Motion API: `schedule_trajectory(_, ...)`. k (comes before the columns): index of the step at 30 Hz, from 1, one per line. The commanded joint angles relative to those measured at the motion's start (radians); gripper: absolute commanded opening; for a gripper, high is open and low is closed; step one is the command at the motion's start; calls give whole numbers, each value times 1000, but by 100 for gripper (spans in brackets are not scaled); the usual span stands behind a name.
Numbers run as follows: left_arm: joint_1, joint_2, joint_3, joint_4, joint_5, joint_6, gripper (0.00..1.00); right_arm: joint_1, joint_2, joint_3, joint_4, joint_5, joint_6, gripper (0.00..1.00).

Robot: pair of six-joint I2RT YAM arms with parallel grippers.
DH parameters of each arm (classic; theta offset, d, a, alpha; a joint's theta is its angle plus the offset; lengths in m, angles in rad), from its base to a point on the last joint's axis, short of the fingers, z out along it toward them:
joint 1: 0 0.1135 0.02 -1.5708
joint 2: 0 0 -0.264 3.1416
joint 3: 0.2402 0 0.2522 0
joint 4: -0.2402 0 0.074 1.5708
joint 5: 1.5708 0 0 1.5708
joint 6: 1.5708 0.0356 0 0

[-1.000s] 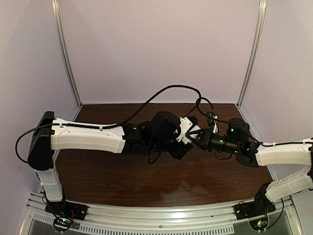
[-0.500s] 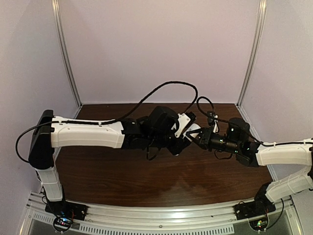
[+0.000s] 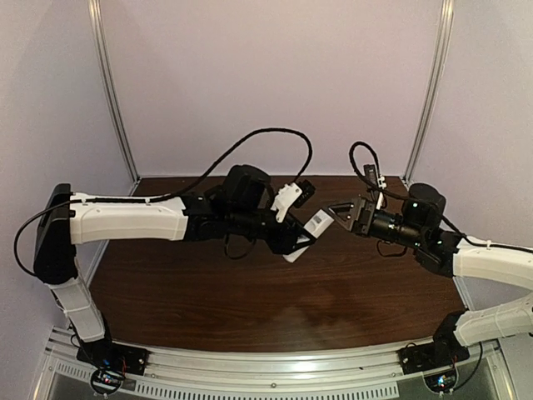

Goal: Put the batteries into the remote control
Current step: Pass from the left arm to the right

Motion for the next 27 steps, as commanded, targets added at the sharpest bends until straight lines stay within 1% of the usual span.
schedule_trajectory(1,17,-88,-15,139,248,53,26,-6,-75,33,5,-45,-168,99)
schedule_trajectory(3,24,-110,-28,165,295,64,26,-7,-103,37,15,-57,-205,100)
schedule_trajectory(8,44,-162,-74,276,449,34,25,-7,-115,51,53,-155,-256,100)
schedule_trajectory(12,47,-169,-77,317,515,21,25,-7,-101,39,177,-256,-219,99)
schedule_trajectory(16,49,-172,-105,392,559,-21,25,-3,-53,36,316,-349,-135,91)
schedule_trajectory(20,49,-172,-117,431,582,-48,25,3,-15,34,442,-388,-63,83)
schedule_trajectory(22,49,-171,-122,449,585,-60,25,6,-9,36,456,-389,-52,79)
schedule_trajectory(27,53,-169,-128,461,570,-81,25,12,-15,55,403,-363,-82,68)
